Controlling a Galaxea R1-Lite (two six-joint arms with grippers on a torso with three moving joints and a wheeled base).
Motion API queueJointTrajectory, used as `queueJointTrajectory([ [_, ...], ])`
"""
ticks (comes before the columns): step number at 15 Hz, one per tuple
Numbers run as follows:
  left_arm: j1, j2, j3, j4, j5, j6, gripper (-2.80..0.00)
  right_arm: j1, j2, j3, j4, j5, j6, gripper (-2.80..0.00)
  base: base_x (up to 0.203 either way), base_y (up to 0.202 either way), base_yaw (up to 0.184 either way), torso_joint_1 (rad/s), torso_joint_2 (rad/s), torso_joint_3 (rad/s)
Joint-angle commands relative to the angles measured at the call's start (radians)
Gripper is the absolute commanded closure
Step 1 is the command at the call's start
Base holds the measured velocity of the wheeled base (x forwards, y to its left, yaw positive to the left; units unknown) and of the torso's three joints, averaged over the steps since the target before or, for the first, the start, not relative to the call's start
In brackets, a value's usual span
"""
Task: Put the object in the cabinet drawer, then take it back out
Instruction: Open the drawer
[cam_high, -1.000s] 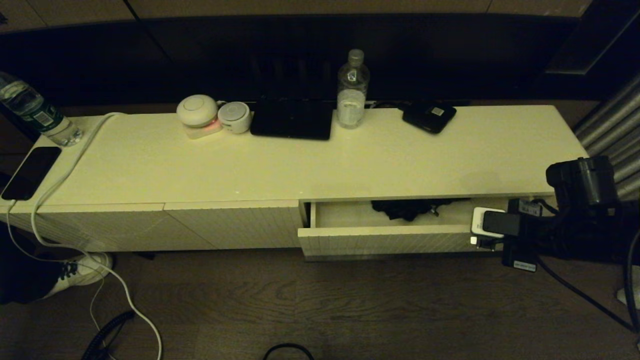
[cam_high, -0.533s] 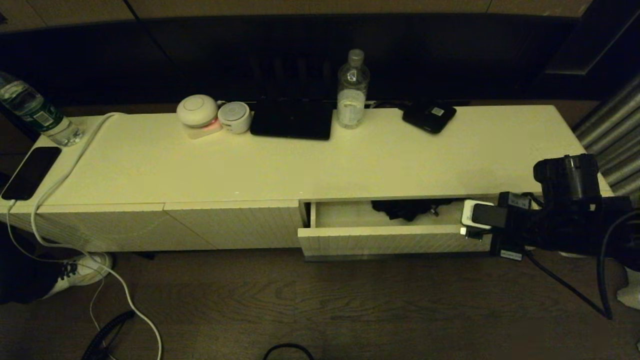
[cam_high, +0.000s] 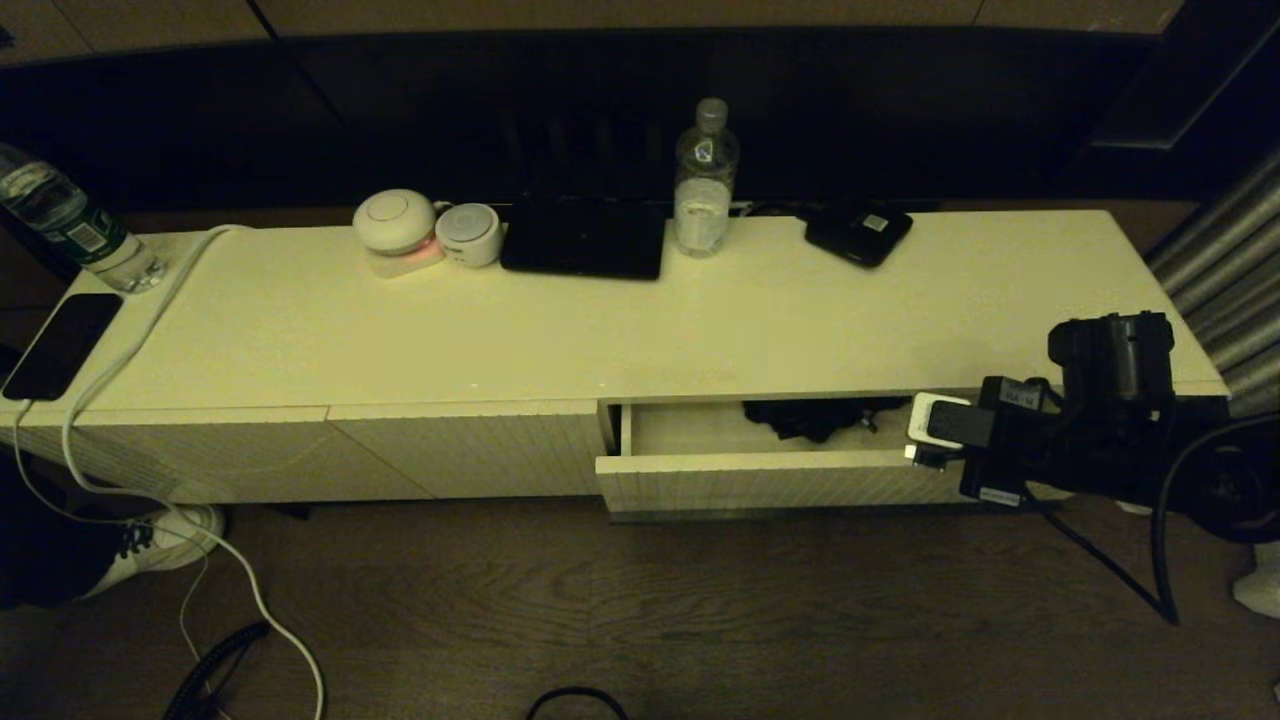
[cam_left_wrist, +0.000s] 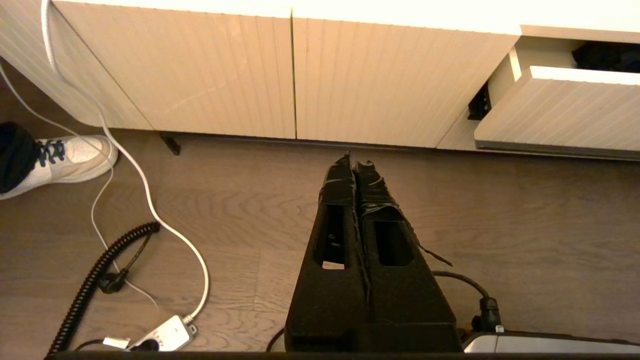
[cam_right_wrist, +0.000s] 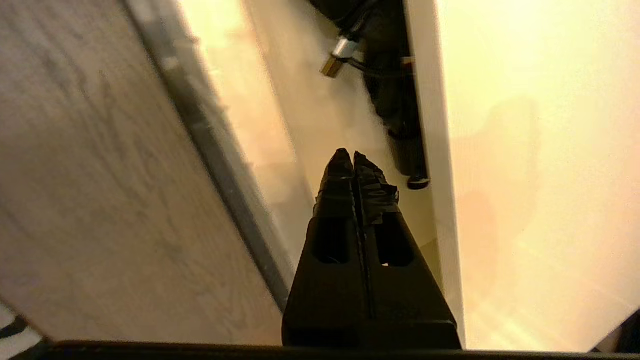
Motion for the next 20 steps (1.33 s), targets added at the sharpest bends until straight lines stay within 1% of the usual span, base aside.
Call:
queueJointTrajectory([
  [1,0.001,-0.002,0.0,0.0,0.0,-0.001,0.0,-0.001,0.031,-0.007,-0.043,-0.007,-0.005,0.0,0.0,0.0,0.0,0.0,0.0,0.0],
  [5,0.001,-0.002,0.0,0.0,0.0,-0.001,0.0,-0.001,0.049,-0.013,-0.057,-0.011,-0.005,0.0,0.0,0.0,0.0,0.0,0.0,0.0],
  [7,0.001,-0.002,0.0,0.0,0.0,-0.001,0.0,-0.001,0.07,-0.008,-0.103,-0.012,-0.005,0.0,0.0,0.0,0.0,0.0,0.0,0.0],
  [17,0.001,-0.002,0.0,0.0,0.0,-0.001,0.0,-0.008,0.112,-0.034,-0.134,-0.014,-0.005,0.0,0.0,0.0,0.0,0.0,0.0,0.0],
  [20,0.001,-0.002,0.0,0.0,0.0,-0.001,0.0,-0.007,0.101,0.005,-0.131,-0.014,-0.006,0.0,0.0,0.0,0.0,0.0,0.0,0.0],
])
